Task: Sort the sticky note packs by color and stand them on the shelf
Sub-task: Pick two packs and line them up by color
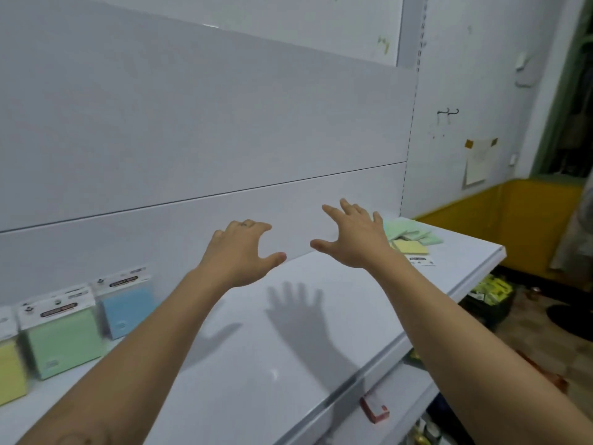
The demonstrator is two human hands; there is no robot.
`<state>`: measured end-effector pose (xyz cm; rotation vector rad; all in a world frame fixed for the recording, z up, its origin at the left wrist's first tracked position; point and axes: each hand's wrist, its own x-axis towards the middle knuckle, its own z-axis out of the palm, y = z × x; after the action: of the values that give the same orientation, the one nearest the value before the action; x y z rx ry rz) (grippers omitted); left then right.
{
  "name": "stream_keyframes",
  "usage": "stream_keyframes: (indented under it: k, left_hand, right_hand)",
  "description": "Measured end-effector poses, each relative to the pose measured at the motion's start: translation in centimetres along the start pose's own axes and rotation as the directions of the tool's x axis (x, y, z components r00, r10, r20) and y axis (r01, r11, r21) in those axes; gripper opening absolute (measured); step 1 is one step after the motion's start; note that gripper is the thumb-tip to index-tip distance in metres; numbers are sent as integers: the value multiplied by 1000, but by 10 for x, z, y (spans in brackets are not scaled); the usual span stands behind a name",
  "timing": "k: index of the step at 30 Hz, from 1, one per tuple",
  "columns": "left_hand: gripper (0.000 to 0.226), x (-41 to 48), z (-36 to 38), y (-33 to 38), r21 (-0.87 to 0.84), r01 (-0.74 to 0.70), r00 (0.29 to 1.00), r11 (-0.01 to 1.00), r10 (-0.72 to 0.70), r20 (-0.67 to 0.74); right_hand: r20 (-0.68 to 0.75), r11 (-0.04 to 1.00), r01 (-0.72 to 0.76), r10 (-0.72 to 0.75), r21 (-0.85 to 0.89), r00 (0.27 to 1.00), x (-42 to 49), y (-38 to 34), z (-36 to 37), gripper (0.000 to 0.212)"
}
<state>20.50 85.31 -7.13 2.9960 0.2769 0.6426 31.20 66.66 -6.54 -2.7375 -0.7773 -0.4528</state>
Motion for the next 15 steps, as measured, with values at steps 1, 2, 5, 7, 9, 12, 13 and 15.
stream_keyframes:
  k: [1,2,5,7,9,12,13,15]
  left_hand:
    - [69,7,3,11,1,-1,1000,1000,1,4]
    - [69,15,7,22,1,-3,1000,1000,3,8]
    - [69,41,21,61,-6,-18,1000,1000,19,15]
    - [68,59,34,90,-12,-33,999,999,34,23]
    - [68,75,50,118,-15,-51,998,999,51,32]
    - [67,96,75,155,-23,-73,996,997,74,51]
    - [66,102,83,165,-29,-74,996,997,76,55]
    - [66,112,97,180,-36,-71,995,997,73,64]
  right_hand:
    - [-5,1000,-4,4,7,1000,3,14,-2,80]
    - [-7,1000,-12,12,14,1000,6,29,-4,80]
    - [-7,999,-48,48,18,999,14,80,-9,80]
    - [-11,997,-75,75,12,997,19,118,-11,80]
    - [-12,995,-99,99,4,995,23,157,-13,81]
    - [2,991,-137,137,3,991,25,210,-10,81]
    - [5,989,-146,146,5,989,26,226,-8,80]
    - [10,988,-156,156,5,988,28,252,-3,80]
